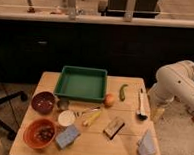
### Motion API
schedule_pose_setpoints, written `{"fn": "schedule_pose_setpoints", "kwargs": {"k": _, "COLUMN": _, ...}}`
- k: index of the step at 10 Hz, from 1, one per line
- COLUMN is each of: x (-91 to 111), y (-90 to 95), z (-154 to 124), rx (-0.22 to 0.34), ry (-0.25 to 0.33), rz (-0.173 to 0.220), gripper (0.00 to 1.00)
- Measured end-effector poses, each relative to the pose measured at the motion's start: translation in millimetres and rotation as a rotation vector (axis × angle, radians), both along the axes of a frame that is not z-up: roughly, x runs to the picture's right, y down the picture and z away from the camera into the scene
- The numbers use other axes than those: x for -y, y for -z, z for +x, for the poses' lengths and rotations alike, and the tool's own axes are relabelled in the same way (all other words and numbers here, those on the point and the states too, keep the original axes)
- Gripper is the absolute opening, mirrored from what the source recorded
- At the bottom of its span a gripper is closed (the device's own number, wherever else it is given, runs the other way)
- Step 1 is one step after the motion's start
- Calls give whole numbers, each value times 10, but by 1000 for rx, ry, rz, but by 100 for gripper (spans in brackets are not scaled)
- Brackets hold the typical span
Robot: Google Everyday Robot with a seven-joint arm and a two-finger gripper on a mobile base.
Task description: Wipe table surface with eraser
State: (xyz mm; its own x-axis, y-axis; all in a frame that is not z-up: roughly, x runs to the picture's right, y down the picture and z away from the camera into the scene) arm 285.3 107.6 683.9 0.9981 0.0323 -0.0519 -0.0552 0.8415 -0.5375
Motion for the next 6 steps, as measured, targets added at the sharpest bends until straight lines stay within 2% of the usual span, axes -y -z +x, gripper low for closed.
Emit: {"fn": "schedule_pose_setpoints", "kwargs": {"k": 6, "x": 0, "y": 0, "z": 0, "rx": 0, "ry": 0, "rz": 0, "gripper": 80}}
